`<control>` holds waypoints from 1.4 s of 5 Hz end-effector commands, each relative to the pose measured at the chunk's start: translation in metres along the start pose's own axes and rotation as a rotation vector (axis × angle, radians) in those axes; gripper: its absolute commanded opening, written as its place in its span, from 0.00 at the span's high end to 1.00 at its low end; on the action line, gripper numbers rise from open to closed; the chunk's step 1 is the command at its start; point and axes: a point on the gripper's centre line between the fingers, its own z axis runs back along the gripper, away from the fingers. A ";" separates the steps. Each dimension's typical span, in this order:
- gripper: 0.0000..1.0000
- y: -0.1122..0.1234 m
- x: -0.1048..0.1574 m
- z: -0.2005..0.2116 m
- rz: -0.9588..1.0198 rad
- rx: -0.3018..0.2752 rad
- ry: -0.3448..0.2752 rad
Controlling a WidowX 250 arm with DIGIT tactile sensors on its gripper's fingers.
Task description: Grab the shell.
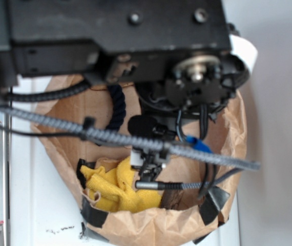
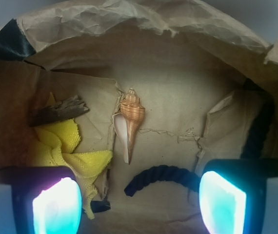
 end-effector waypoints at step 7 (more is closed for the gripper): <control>0.00 -0.001 0.007 -0.052 -0.158 0.080 -0.108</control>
